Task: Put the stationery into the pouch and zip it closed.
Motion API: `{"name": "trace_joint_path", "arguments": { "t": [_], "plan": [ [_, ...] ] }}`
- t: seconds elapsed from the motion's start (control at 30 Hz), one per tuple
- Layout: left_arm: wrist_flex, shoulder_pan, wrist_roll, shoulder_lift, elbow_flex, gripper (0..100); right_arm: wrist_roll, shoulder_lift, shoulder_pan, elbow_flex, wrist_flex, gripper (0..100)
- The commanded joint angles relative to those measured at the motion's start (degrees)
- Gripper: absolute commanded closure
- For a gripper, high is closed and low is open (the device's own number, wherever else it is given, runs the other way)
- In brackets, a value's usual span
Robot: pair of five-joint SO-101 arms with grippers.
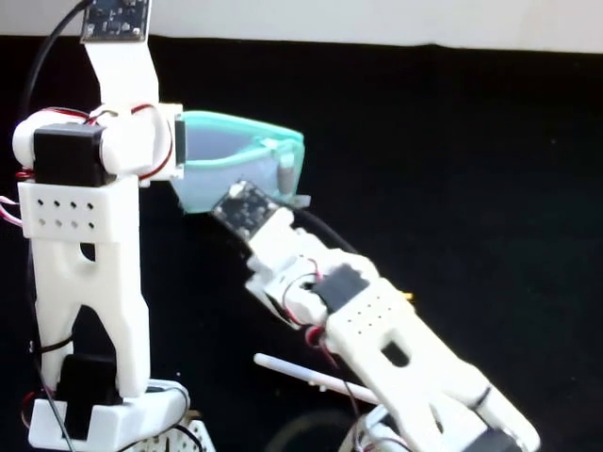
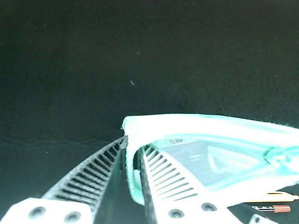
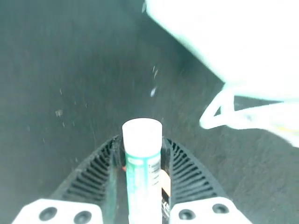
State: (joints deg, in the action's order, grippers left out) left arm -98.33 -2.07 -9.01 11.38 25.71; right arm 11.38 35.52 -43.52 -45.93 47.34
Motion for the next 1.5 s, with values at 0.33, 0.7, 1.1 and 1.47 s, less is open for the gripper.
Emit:
{"name": "trace_joint_path", "arguments": {
  "t": [0.33, 0.7, 1.1, 1.47],
  "plan": [
    [0.7, -0.31, 0.35, -3.82, 0.66, 99, -3.96, 14.99, 0.84, 4.35, 3.65, 99.1],
    [0.7, -0.48, 0.44, -3.91, 0.31, 99, -10.55, 11.91, 1.54, 22.55, 3.56, 99.1],
    [0.7, -0.48, 0.44, -3.91, 0.31, 99, -13.27, 1.98, 1.36, 41.63, 1.1, 99.1],
    [0.7, -0.31, 1.76, -4.0, 0.22, 99, -13.36, -7.52, 1.36, 46.46, -9.1, 99.1]
  ]
}}
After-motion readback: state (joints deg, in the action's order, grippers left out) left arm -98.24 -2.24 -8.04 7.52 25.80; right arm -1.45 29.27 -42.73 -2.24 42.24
